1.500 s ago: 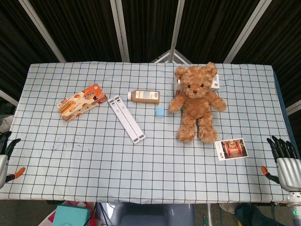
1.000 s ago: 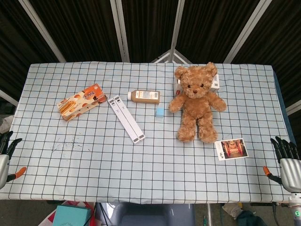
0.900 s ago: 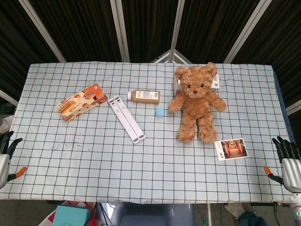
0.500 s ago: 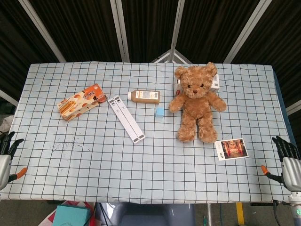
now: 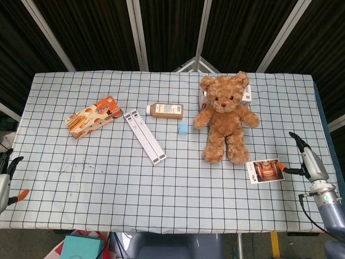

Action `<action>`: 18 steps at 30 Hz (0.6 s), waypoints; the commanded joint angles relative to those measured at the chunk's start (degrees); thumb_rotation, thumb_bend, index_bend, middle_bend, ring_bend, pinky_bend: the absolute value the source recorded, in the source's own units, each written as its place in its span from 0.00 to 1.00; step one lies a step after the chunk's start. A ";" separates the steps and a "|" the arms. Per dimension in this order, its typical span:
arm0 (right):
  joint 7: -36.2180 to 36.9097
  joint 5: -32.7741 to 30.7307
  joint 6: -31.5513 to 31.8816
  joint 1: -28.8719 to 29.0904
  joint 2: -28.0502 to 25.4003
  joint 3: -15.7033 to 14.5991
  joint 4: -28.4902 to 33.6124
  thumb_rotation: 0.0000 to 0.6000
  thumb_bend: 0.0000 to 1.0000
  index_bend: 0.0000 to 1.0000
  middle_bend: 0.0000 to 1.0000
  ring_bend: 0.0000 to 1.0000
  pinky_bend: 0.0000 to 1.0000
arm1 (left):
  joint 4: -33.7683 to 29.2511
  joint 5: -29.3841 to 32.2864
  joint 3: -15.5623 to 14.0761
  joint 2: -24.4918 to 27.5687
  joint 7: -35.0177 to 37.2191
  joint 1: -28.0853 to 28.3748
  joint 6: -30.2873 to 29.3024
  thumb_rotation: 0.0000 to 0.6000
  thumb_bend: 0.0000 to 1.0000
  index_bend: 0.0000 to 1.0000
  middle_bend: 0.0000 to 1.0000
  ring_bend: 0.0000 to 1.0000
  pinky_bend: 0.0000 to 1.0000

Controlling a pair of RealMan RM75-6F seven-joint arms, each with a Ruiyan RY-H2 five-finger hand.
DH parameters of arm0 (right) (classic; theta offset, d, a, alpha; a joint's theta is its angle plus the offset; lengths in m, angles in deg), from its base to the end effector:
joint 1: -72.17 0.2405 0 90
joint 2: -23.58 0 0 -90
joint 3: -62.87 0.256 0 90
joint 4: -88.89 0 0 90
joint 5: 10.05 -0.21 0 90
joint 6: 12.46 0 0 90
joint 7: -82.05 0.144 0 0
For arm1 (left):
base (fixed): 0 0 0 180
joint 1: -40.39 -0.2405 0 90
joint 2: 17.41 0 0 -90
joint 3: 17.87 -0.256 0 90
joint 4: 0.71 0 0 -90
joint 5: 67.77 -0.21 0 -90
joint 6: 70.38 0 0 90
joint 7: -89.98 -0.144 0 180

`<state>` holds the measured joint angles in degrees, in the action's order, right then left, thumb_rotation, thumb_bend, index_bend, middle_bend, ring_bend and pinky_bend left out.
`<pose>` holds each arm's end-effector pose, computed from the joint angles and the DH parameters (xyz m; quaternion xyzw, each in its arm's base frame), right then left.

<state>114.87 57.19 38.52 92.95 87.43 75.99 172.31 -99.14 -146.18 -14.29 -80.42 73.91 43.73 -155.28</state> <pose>-0.3288 -0.3035 0.1517 0.4537 -0.6307 0.4318 0.4582 -0.3126 0.1728 0.1628 -0.5893 -0.3685 -0.2969 0.6548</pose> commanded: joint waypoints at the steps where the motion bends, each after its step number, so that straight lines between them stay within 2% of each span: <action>1: -5.67 -10.06 -8.34 6.99 0.54 3.99 -0.45 1.00 0.29 0.01 0.09 0.07 0.00 | 0.13 0.62 0.39 0.00 0.00 0.03 -0.03 1.00 0.24 0.16 0.00 0.00 0.03; 10: -16.40 -24.90 -14.66 16.87 4.64 5.22 -6.21 1.00 0.29 0.01 0.10 0.07 0.00 | 0.42 1.82 0.85 -0.17 -0.55 0.26 0.23 1.00 0.24 0.16 0.00 0.00 0.03; 18: -21.26 -31.65 -16.45 21.76 8.43 4.54 -10.43 1.00 0.29 0.05 0.14 0.09 0.00 | 0.83 3.77 1.56 -0.66 -1.47 0.76 1.02 1.00 0.24 0.16 0.00 0.00 0.03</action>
<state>94.51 26.48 22.44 113.89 95.01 80.72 162.56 -98.36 -142.51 -12.80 -81.00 72.54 44.41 -154.35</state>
